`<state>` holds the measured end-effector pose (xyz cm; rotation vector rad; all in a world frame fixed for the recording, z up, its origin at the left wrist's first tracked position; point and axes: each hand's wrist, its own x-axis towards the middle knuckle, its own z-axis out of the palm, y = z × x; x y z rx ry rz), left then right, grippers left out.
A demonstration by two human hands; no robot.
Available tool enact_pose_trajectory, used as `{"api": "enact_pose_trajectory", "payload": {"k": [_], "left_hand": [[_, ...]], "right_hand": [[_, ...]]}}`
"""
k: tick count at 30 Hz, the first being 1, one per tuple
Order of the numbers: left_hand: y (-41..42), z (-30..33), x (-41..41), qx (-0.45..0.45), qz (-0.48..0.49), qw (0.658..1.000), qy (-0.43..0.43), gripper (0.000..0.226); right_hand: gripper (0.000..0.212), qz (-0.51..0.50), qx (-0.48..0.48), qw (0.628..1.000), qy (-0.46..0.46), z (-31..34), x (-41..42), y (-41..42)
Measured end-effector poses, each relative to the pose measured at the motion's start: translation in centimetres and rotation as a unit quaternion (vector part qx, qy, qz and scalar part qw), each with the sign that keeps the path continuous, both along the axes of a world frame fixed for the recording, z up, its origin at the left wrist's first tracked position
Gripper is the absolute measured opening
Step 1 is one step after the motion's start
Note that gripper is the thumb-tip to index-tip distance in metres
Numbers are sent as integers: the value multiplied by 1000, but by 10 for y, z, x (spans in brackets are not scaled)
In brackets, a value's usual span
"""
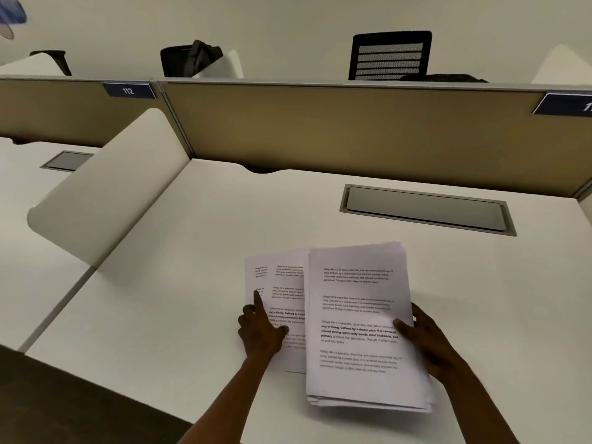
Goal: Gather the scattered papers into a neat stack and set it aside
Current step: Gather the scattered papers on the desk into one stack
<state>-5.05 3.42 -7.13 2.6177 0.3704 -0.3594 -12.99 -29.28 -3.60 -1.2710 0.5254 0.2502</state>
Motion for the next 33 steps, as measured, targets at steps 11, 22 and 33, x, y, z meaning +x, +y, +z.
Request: {"api": "enact_pose_trajectory", "payload": {"k": [11, 22, 33], "left_hand": [[-20, 10, -8, -210, 44, 977, -7, 82], [-36, 35, -11, -392, 20, 919, 19, 44], [-47, 59, -11, -573, -26, 800, 176, 74]], "right_hand": [[55, -47, -21, 998, 21, -26, 2, 32], [55, -46, 0, 999, 21, -24, 1, 30], [46, -51, 66, 996, 30, -22, 1, 28]]}}
